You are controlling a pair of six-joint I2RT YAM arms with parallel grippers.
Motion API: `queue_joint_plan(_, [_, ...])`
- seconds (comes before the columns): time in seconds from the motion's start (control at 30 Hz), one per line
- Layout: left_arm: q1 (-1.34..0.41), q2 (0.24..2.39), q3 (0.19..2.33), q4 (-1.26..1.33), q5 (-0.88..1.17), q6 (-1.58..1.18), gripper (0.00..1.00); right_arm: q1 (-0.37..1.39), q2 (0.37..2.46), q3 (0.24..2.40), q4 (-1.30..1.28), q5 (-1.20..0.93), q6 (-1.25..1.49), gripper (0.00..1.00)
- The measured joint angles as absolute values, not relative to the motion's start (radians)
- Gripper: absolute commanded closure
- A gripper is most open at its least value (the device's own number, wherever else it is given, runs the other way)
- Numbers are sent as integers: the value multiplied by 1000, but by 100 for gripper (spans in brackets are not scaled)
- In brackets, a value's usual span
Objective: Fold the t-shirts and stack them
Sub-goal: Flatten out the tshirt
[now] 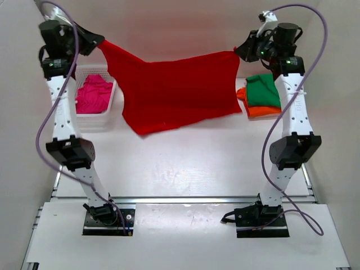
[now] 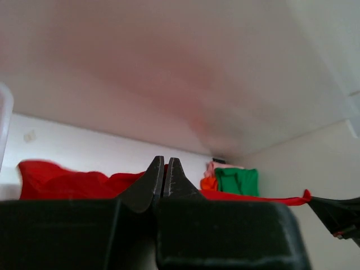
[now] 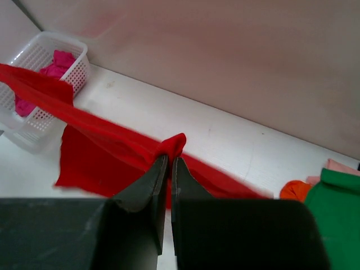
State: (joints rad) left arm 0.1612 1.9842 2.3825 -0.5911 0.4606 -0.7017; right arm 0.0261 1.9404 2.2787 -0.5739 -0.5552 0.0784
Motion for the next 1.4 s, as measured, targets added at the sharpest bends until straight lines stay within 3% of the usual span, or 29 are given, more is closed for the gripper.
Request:
queue_joint_plan(0.23, [119, 1584, 2160, -510, 469, -679, 100, -16, 1753, 2105, -540, -568, 65, 100])
queue_joint_plan(0.4, [45, 1287, 1805, -459, 479, -632, 100, -21, 1564, 1767, -462, -568, 50, 100])
queue_joint_plan(0.53, [47, 1199, 1613, -490, 480, -614, 100, -25, 1451, 1536, -467, -570, 49, 100])
queue_joint_plan(0.7, [50, 1242, 1694, -570, 438, -591, 100, -64, 1351, 1516, -478, -592, 60, 100])
queue_joint_plan(0.93, [38, 1280, 2147, -556, 395, -601, 100, -145, 1225, 1792, -437, -643, 105, 100])
queue_joint_plan(1.2, [58, 1235, 2145, -440, 427, -672, 100, -154, 1179, 1884, -363, -705, 130, 100])
queue_joint_plan(1.4, [71, 1406, 2108, -417, 479, -689, 100, -119, 1308, 1828, -350, -725, 133, 100])
